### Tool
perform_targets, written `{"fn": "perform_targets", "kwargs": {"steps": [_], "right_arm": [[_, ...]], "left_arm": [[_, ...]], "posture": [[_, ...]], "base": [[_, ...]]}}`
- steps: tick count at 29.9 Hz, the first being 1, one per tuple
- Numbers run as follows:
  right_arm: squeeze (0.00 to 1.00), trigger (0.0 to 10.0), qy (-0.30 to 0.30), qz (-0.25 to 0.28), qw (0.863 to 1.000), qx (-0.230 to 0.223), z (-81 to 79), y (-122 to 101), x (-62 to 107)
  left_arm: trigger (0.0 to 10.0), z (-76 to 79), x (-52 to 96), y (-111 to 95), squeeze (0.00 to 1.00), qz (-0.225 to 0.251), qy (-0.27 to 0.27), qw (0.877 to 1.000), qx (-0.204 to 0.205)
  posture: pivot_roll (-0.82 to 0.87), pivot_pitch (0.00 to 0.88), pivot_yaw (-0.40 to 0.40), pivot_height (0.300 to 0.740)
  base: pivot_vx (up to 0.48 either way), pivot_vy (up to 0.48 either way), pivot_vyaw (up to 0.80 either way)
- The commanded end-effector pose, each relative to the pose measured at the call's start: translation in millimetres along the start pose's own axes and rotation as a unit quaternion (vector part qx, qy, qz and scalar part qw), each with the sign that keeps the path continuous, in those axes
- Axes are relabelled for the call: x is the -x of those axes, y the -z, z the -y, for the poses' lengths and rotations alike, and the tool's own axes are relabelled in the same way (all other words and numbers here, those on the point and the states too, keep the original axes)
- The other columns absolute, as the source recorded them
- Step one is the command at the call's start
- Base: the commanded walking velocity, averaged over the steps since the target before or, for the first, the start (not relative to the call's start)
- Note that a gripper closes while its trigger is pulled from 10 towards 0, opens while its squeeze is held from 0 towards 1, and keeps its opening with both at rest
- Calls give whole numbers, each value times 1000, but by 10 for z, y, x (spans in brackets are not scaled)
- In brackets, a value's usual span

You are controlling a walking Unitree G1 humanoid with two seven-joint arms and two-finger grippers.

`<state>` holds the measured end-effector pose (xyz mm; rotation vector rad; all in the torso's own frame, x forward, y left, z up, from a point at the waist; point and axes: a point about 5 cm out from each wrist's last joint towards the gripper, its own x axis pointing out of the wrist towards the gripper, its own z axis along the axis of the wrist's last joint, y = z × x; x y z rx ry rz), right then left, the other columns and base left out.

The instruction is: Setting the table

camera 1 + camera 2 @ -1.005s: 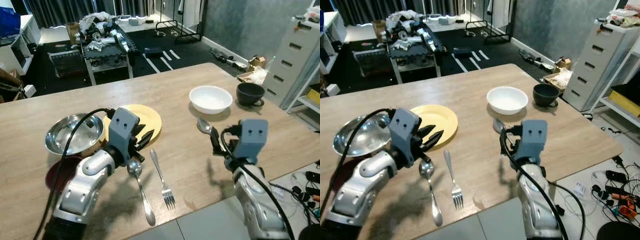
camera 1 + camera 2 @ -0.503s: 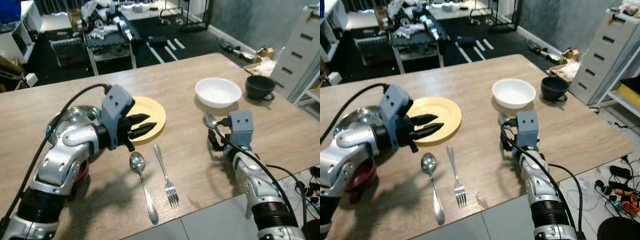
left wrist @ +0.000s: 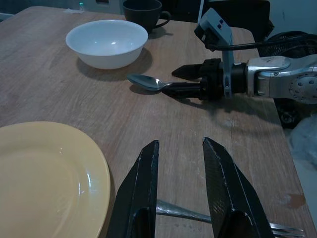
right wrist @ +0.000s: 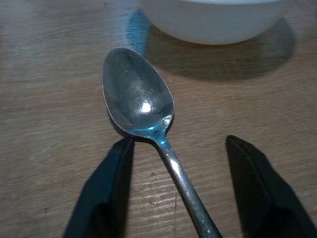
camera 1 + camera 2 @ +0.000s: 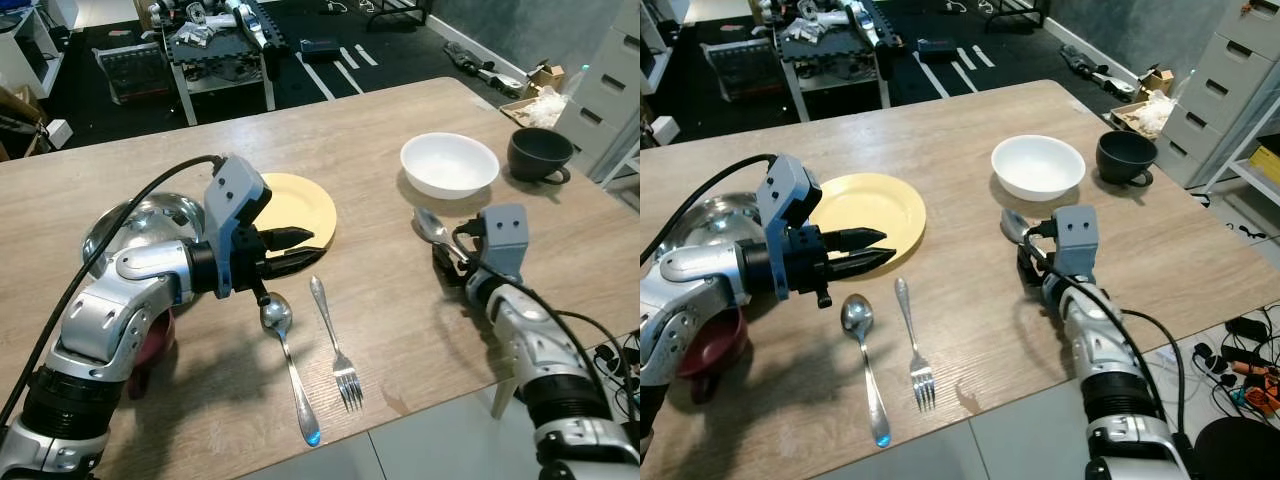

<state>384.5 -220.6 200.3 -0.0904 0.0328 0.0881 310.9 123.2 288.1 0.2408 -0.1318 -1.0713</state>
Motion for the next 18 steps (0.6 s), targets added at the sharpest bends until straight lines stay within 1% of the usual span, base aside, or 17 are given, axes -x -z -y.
{"fn": "perform_targets", "kwargs": {"steps": [1, 3, 5, 8, 9, 10, 11, 14, 18], "right_arm": [[0, 0, -37, -112, 993, -3, -29, 465, 84], [0, 0, -49, -121, 991, 2, -26, 482, 92], [0, 0, -74, -141, 987, 29, -3, 504, 115], [0, 0, -101, -156, 981, 60, 9, 511, 132], [0, 0, -101, -156, 981, 60, 9, 511, 132], [0, 0, -120, -164, 976, 74, 2, 516, 143], [0, 0, -128, -167, 974, 79, -4, 518, 149], [0, 0, -135, -171, 972, 84, -8, 521, 156], [0, 0, -148, -169, 972, 63, -47, 523, 181]], "left_arm": [[10000, 15, 37, -6, 0, -1, 3, 1000, 3], [10000, 19, 38, -2, 0, -1, 2, 1000, 6], [10000, 31, 40, 13, 0, -1, -1, 1000, 11], [10000, 44, 31, 29, 0, 0, -4, 1000, 16], [10000, 44, 31, 29, 0, 0, -4, 1000, 16], [10000, 54, 19, 39, 0, 1, -5, 1000, 19], [10000, 59, 16, 41, 0, 2, -6, 1000, 20], [10000, 61, 7, 48, 0, 2, -7, 1000, 21], [10000, 63, -1, 58, 0, 2, -11, 1000, 24]], "posture": [[161, 280, 144, 740], [161, 280, 144, 740], [151, 274, 141, 740], [144, 266, 138, 740], [144, 266, 138, 740], [141, 262, 138, 740], [141, 262, 138, 740], [139, 258, 138, 740], [138, 252, 142, 740]], "base": [[0, 0, 0], [0, 0, 0], [0, 0, 0], [0, 0, 0], [0, 0, 0], [0, 0, 0], [0, 0, 0], [0, 0, 0], [0, 0, 0]]}}
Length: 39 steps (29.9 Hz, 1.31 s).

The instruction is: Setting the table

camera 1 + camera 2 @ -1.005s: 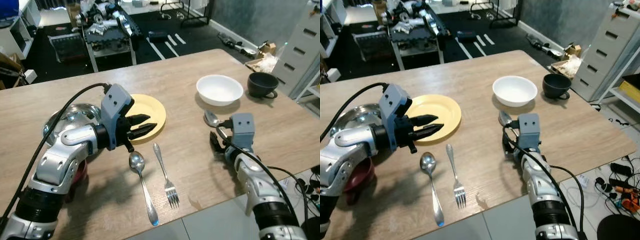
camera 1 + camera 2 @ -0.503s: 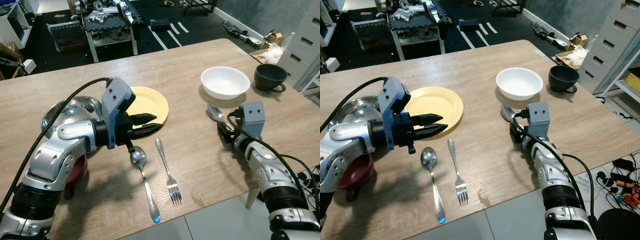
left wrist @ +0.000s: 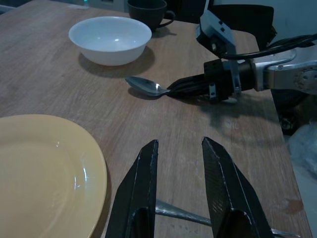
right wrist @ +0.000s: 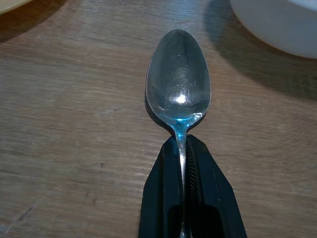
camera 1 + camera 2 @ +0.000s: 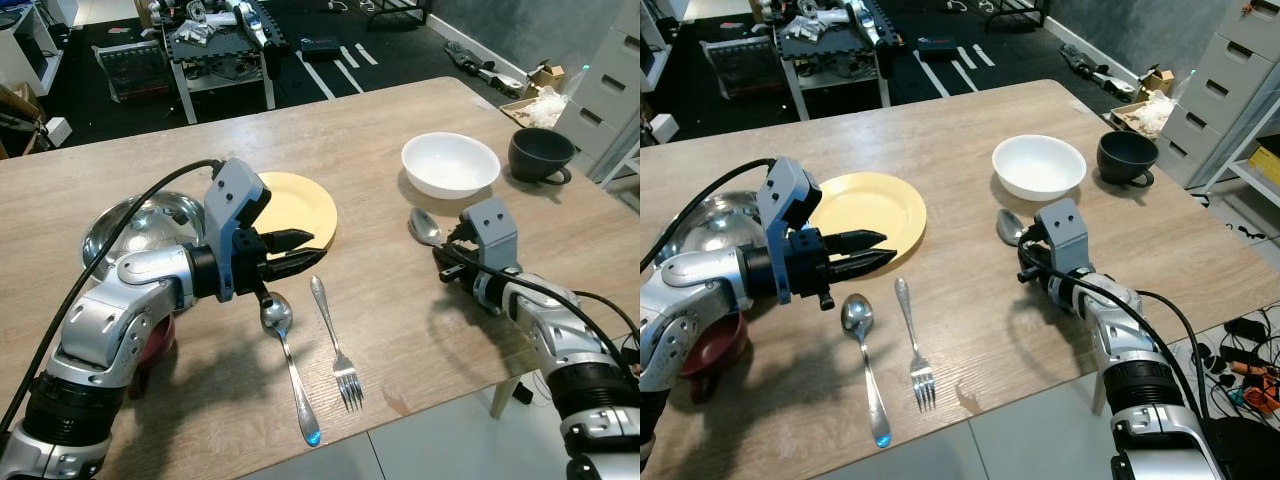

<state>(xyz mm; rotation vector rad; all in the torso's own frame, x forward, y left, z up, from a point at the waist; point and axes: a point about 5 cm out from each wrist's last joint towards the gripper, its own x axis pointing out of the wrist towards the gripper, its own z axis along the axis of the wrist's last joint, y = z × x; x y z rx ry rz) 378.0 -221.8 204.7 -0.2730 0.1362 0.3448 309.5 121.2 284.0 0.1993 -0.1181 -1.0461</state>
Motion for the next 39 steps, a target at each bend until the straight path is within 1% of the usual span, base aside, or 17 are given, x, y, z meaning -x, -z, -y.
{"fn": "perform_targets", "kwargs": {"steps": [1, 2, 3, 5, 8, 9, 10, 12, 14, 16, 18, 21, 26, 30, 37, 38, 39], "right_arm": [[0, 0, -32, -107, 992, -52, -183, 538, 29], [0, 0, -32, -103, 992, -60, -186, 530, 30], [0, 0, -19, -63, 991, -116, -202, 449, 25], [0, 0, -5, -12, 985, -172, -207, 338, 31], [0, 0, 0, 15, 981, -194, -209, 276, 43], [0, 0, 27, 99, 965, -243, -205, 69, 101], [0, 0, 27, 99, 965, -243, -205, 69, 101], [0, 0, 51, 166, 945, -278, -197, -110, 185], [0, 10000, 62, 208, 936, -277, -256, -255, 277], [0, 10000, 83, 239, 928, -275, -301, -347, 360], [0, 10000, 109, 254, 926, -256, -344, -387, 435], [0, 10000, 145, 258, 928, -226, -410, -383, 518], [0, 10000, 228, 259, 922, -176, -527, -305, 695], [0, 10000, 254, 256, 918, -167, -560, -279, 749], [0, 10000, 273, 255, 916, -149, -652, -281, 790], [0, 10000, 274, 253, 916, -149, -677, -282, 781], [0, 10000, 274, 253, 916, -149, -682, -282, 779]], "left_arm": [[10000, 34, 9, 28, 0, -1, 2, 1000, 5], [10000, 37, 8, 29, 0, -1, 1, 1000, 5], [10000, 39, 3, 40, 0, -2, -3, 1000, 6], [10000, 37, -1, 53, 0, -3, -11, 1000, 8], [10000, 37, -3, 58, 0, -3, -14, 1000, 9], [10000, 43, -7, 74, 0, -1, -28, 1000, 13], [10000, 43, -7, 74, 0, -1, -28, 1000, 13], [10000, 43, -13, 101, 0, 1, -48, 999, 13], [10000, 33, -5, 163, 0, -5, -80, 997, 8], [10000, 15, 13, 225, 0, -12, -112, 994, 2], [10000, -9, 28, 275, 0, -20, -143, 989, -4], [10000, -26, 27, 324, 0, -24, -174, 984, -12], [10000, -32, -17, 370, 0, -17, -223, 975, -5], [10000, -58, -33, 375, 0, -20, -250, 968, -13], [10000, -119, -21, 392, 0, -42, -292, 953, -66], [10000, -138, -7, 382, 0, -46, -314, 943, -99], [10000, -141, -4, 379, 0, -46, -319, 941, -106]], "posture": [[139, 250, 143, 740], [139, 250, 143, 740], [143, 243, 145, 740], [147, 236, 147, 740], [147, 236, 147, 740], [146, 222, 154, 740], [146, 222, 154, 740], [144, 211, 158, 740], [140, 196, 162, 740], [134, 181, 166, 740], [131, 173, 169, 740], [122, 160, 171, 740], [97, 132, 173, 740], [90, 118, 175, 740], [71, 98, 175, 740], [69, 97, 174, 740], [69, 97, 174, 740]], "base": [[0, 0, 0], [0, 0, 0], [0, 0, 0], [0, 0, 0], [0, 0, 0], [0, 0, 0], [0, 0, 0], [0, 0, 0], [0, 0, 0], [0, 0, 0], [0, 0, 0], [0, 0, 0], [0, 0, 0], [0, 0, 0], [0, 0, 0], [0, 0, 0], [0, 0, 0]]}}
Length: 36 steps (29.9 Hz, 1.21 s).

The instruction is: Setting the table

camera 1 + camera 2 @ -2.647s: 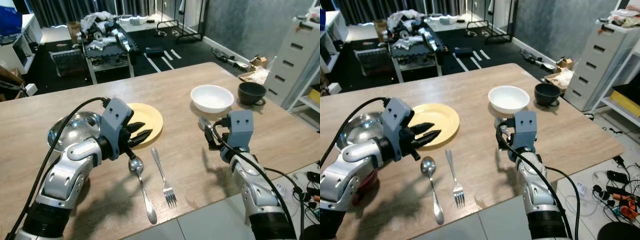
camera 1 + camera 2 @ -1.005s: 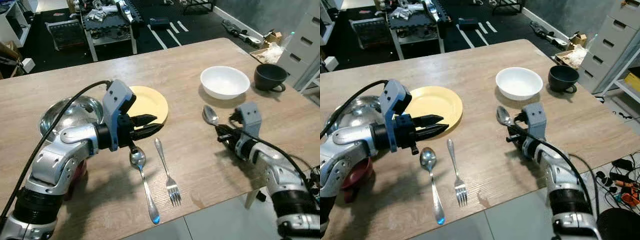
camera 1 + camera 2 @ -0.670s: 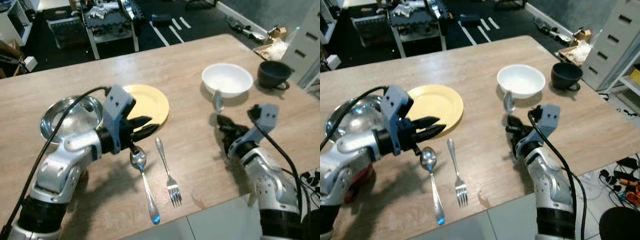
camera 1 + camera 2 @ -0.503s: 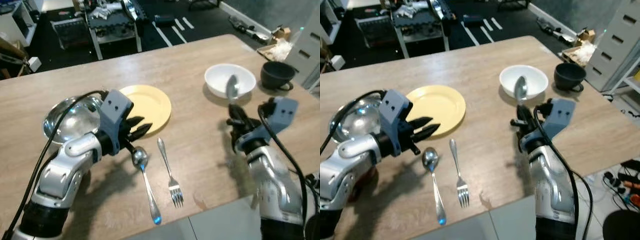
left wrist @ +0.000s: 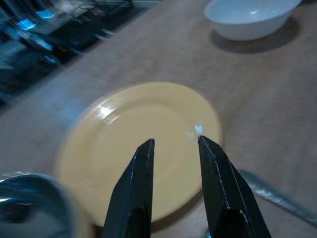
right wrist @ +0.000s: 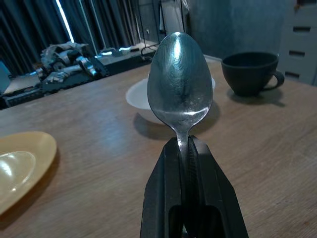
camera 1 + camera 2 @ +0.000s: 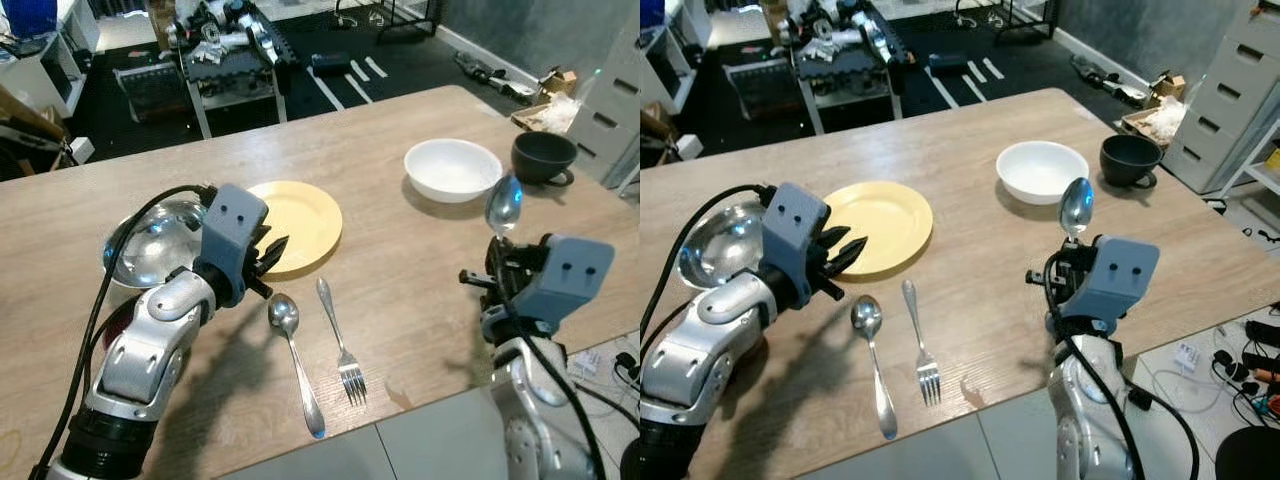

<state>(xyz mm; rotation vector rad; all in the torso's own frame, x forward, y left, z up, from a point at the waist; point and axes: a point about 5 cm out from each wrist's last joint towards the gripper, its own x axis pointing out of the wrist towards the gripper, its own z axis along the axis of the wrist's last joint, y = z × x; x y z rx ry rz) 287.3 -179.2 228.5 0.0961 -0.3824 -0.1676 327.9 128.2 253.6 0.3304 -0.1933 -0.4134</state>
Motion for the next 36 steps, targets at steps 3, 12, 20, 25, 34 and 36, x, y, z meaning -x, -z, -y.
{"fn": "perform_targets", "kwargs": {"steps": [3, 12, 20, 25, 34, 36], "right_arm": [[0, 10000, 3, -1, 1000, 4, -47, 18, 34], [0, 10000, 11, -18, 1000, 4, -49, 83, 70], [0, 10000, 12, -21, 1000, 5, -63, 141, 80], [0, 10000, 7, -8, 1000, 6, -107, 110, 49], [0, 10000, 1, -13, 999, 32, -1, 134, -14], [0, 10000, 0, -15, 999, 34, 10, 142, -23]], "left_arm": [[10000, 8, 29, 73, 0, -3, -10, 998, -68], [10000, 89, 31, 141, 0, -13, 7, 999, 46], [10000, 176, 2, 143, 0, -7, -3, 998, 70], [10000, 182, -33, 61, 0, 23, 0, 997, 73], [10000, 265, -149, 11, 0, 34, -7, 994, 100], [10000, 279, -142, 3, 0, 36, -2, 994, 107]], "posture": [[68, 98, 169, 740], [58, 110, 158, 740], [58, 88, 171, 740], [41, 59, 175, 740], [0, 36, 130, 740], [3, 37, 124, 740]], "base": [[0, 0, 0], [0, 0, 0], [0, 0, 0], [0, 0, 0], [0, 0, 0], [0, 0, 0]]}}
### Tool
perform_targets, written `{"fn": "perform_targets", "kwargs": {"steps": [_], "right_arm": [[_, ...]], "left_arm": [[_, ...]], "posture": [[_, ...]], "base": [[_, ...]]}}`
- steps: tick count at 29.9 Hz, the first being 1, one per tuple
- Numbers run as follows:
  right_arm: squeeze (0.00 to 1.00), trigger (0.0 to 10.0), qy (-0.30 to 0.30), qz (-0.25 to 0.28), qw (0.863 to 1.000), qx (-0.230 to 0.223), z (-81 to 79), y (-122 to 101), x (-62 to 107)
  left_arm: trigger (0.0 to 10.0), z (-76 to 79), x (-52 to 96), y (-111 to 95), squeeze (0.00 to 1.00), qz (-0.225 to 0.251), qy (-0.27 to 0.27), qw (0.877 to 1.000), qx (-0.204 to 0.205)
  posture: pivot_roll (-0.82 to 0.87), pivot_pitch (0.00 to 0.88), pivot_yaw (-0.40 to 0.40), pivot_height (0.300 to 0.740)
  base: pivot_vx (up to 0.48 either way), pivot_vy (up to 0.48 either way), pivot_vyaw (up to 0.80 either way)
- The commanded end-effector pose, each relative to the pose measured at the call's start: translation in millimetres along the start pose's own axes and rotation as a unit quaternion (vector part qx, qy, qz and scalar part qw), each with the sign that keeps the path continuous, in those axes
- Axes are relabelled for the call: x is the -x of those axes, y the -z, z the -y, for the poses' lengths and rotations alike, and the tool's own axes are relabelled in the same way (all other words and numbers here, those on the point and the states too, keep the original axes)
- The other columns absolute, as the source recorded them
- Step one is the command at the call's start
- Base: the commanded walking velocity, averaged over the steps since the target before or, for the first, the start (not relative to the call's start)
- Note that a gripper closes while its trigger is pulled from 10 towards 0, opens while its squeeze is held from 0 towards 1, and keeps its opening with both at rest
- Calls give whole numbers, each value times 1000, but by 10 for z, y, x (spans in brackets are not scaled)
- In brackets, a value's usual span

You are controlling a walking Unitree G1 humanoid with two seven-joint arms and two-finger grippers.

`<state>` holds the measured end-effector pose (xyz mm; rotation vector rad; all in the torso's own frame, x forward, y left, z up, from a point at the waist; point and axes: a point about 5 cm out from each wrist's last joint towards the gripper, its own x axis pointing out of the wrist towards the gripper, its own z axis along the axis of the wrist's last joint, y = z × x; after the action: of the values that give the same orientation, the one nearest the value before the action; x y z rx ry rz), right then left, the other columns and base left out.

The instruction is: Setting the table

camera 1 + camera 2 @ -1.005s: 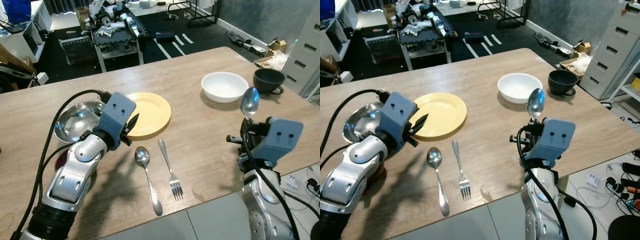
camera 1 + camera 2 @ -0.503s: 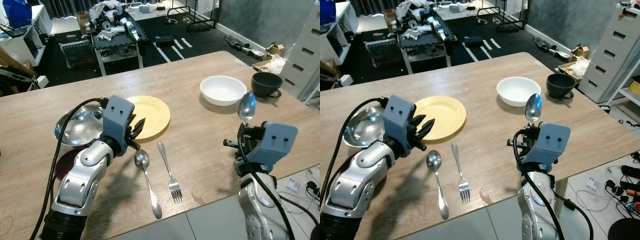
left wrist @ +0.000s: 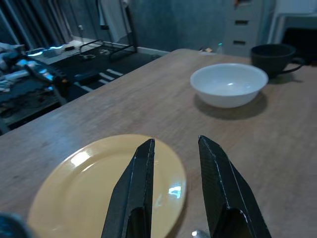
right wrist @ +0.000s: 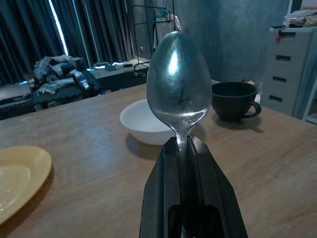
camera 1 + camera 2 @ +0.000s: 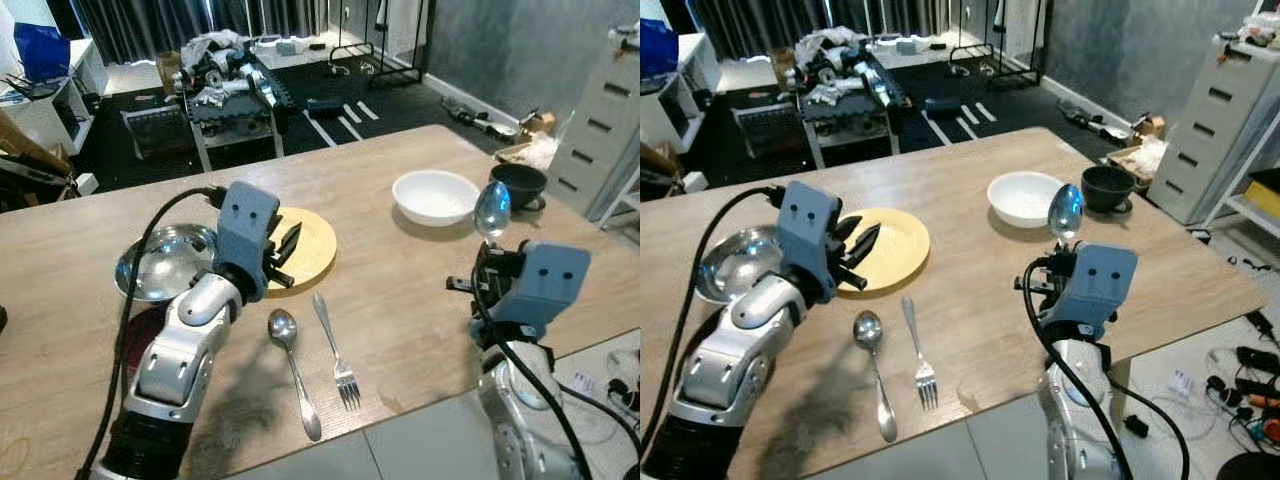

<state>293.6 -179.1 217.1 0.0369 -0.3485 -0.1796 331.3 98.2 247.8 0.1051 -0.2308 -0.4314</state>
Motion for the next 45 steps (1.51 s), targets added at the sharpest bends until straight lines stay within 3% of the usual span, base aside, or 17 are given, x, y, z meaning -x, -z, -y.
{"fn": "perform_targets", "kwargs": {"steps": [1, 5, 13, 26, 31, 45], "right_arm": [[0, 10000, -1, -2, 1000, 4, 17, 17, -23], [0, 10000, -16, -5, 1000, 13, 18, 48, -57], [0, 10000, -16, -28, 999, -14, -13, 168, -19], [0, 10000, -13, -35, 999, -20, 31, 201, -7], [0, 10000, -1, -50, 998, -39, 54, 248, -2], [0, 10000, 6, -55, 998, -41, 68, 267, -1]], "left_arm": [[10000, 24, 14, 5, 0, 0, 9, 1000, 7], [10000, 53, 24, -49, 0, 19, 9, 1000, 17], [10000, 72, 33, 117, 0, -18, 5, 1000, -2], [10000, 42, 31, 146, 0, -26, -2, 1000, 5], [10000, 43, 48, 155, 0, -28, 0, 1000, 3], [10000, 43, 46, 153, 0, -28, 4, 1000, -1]], "posture": [[12, 39, 110, 740], [32, 40, 96, 740], [27, 39, 104, 740], [26, 52, 107, 740], [27, 56, 113, 740], [29, 58, 115, 740]], "base": [[0, 0, 0], [0, 0, 0], [0, 0, 0], [0, 0, 0], [0, 0, -740], [0, 0, -800]]}}
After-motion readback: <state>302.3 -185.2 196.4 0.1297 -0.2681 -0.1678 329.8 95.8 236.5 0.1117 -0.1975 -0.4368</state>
